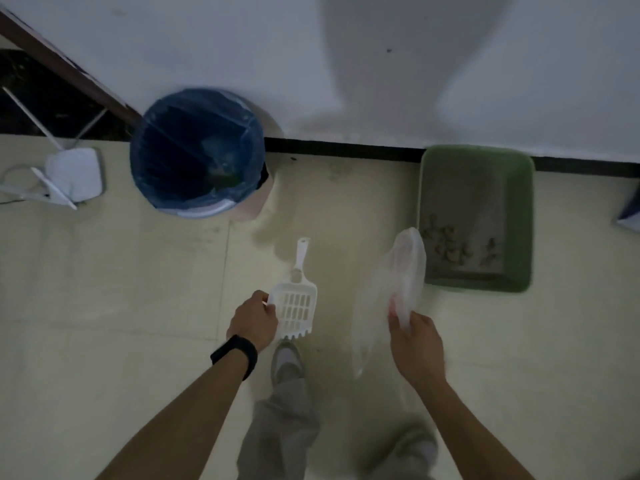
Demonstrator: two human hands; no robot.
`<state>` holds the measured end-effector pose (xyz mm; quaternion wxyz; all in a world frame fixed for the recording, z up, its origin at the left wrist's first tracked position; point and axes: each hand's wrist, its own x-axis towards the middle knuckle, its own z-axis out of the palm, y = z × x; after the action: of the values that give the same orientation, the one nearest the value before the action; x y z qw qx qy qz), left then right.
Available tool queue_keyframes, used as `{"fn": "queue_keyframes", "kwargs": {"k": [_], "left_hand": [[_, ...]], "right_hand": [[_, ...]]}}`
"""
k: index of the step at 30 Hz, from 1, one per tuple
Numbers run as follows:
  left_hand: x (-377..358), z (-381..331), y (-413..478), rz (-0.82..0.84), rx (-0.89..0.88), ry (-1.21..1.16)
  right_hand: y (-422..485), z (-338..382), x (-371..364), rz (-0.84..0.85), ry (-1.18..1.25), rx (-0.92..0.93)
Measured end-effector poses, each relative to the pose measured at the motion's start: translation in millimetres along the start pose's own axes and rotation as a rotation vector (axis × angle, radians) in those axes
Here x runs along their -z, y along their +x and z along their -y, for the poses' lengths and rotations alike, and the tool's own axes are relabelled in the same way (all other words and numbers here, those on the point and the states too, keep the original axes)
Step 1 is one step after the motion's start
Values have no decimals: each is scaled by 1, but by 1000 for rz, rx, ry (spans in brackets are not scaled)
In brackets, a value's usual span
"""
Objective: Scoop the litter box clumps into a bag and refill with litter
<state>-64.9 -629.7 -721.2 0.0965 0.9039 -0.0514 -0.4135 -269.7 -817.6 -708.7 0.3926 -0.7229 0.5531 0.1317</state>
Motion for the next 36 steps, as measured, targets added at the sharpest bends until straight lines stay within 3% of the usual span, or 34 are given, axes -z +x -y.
{"fn": "queue_keyframes", "kwargs": {"k": [8, 19, 30, 36], "left_hand": [[-47, 9, 103, -130, 48, -211], [-91, 5, 244, -304, 56, -515], [-72, -65, 365, -392, 4, -747], [-74, -64, 364, -491, 38, -829]], "right_hand": [[146, 83, -56, 91, 36, 138], [286, 117, -157, 117, 116, 300], [334, 103, -167, 75, 78, 424], [294, 102, -116, -4, 278, 440]]}}
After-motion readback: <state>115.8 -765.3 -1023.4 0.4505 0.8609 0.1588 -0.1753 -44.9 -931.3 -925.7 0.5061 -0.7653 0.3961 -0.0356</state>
